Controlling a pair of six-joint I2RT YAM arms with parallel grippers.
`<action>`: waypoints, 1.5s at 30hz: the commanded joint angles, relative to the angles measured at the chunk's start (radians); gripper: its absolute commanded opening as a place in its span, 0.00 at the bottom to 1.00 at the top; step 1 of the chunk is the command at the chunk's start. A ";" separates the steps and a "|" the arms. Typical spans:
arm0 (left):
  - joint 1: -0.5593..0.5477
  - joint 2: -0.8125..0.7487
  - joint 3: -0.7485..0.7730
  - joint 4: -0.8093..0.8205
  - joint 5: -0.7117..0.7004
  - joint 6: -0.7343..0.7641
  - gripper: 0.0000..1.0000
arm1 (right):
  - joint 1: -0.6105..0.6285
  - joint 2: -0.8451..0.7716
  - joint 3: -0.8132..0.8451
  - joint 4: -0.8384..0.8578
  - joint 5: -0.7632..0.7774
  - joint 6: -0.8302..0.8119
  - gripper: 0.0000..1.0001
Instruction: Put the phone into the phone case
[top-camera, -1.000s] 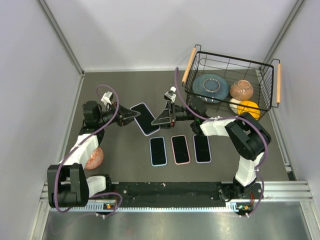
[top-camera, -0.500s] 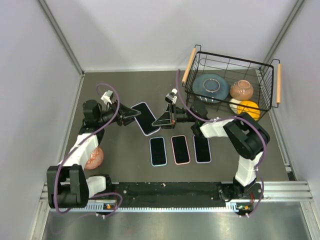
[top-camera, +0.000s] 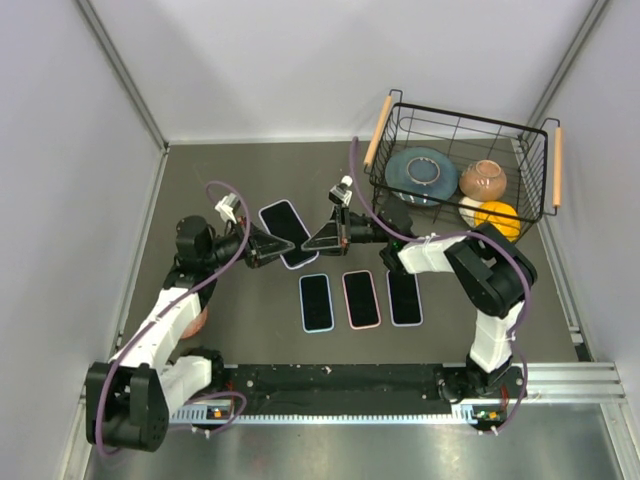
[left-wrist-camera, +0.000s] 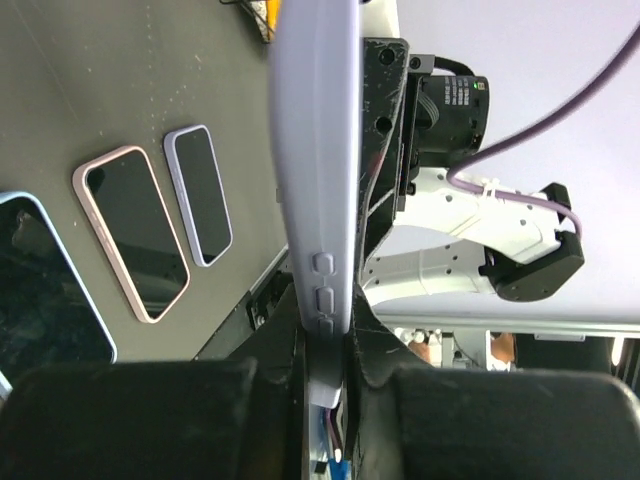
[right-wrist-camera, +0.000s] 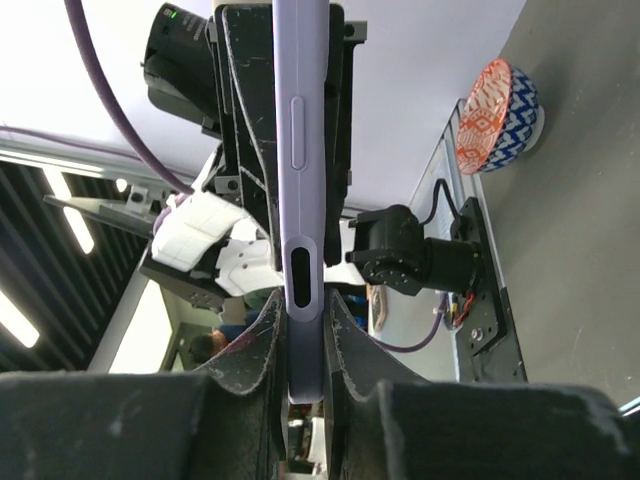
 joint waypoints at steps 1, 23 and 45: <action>-0.020 -0.045 -0.021 -0.059 -0.011 0.047 0.00 | 0.002 -0.014 0.059 0.092 0.097 -0.027 0.13; -0.011 -0.043 0.163 -0.398 -0.106 0.391 0.33 | 0.005 -0.167 -0.001 -0.105 0.030 -0.235 0.00; -0.012 -0.059 0.108 -0.176 0.178 0.318 0.00 | -0.040 -0.149 0.258 -0.445 -0.004 -0.430 0.68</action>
